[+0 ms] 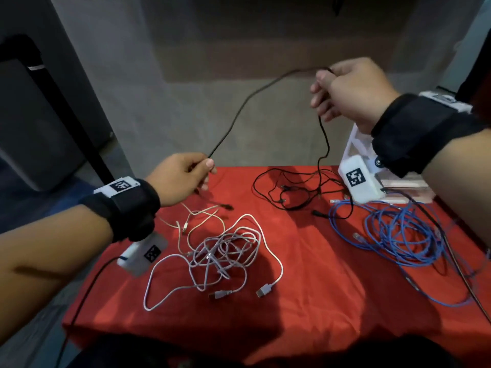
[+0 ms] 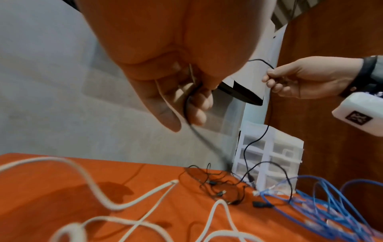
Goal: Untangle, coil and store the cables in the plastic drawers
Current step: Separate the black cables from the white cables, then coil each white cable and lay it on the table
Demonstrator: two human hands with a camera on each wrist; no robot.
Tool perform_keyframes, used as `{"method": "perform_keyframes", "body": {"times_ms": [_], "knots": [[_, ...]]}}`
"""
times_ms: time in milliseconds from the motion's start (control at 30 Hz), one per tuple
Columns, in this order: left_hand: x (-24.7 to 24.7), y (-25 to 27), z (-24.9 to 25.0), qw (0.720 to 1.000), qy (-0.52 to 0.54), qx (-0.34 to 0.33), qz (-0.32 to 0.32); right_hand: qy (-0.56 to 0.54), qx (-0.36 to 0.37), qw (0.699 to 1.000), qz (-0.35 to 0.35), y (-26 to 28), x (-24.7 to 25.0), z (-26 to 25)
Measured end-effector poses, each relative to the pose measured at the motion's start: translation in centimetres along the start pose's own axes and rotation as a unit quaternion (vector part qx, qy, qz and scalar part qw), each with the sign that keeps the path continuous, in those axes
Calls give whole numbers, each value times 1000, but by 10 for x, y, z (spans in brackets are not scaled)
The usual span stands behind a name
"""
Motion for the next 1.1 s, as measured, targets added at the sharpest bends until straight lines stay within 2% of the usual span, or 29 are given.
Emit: {"method": "perform_keyframes", "body": {"times_ms": [100, 267, 300, 367, 433, 500, 567, 633, 700, 733, 800, 900, 967, 1033, 1100], "knots": [[-12, -17, 31, 999, -11, -22, 21, -6, 28, 1000, -2, -19, 4, -15], [-34, -48, 78, 997, 63, -38, 18, 4, 50, 999, -17, -45, 12, -21], [-39, -54, 84, 998, 53, -34, 2, 20, 51, 998, -20, -47, 14, -18], [-51, -61, 89, 998, -39, -31, -45, 63, 40, 997, -37, -49, 14, -3], [-59, -60, 84, 990, -121, -25, -69, 120, -1, 989, -83, -46, 14, 22], [-61, -49, 71, 986, -141, -19, -89, 183, -77, 965, -171, -35, 11, 56], [-62, -34, 53, 978, -173, -29, -114, 252, -129, 926, -248, -17, 10, 84], [-63, -16, 32, 961, -217, -32, -166, 345, -82, 894, -273, 0, 8, 96], [-64, 2, 10, 942, -246, -27, -226, 392, 17, 884, -256, 19, -1, 91], [-66, 9, 1, 935, -256, -27, -245, 379, 40, 886, -263, 32, -10, 87], [-68, 16, -13, 927, -273, -21, -256, 341, 43, 885, -315, 61, -34, 83], [-73, 12, -12, 932, -283, 15, -227, 312, 20, 869, -384, 95, -79, 96], [-83, 6, -7, 937, -283, 11, -206, 274, -30, 883, -380, 107, -111, 114], [-100, 5, -1, 925, -302, -4, -232, 187, -115, 907, -359, 120, -140, 132], [-116, 5, 3, 920, -297, -12, -254, 133, -152, 914, -352, 130, -161, 143]]}}
Point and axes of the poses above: each hand's wrist, its own y-axis away from the middle knuckle, its own x-axis out of the back of the hand, z = x × y, the point moved 4 cm from there along -y, towards the middle knuckle, and after that the axes turned 8 degrees about x, right-handed, at the moved point
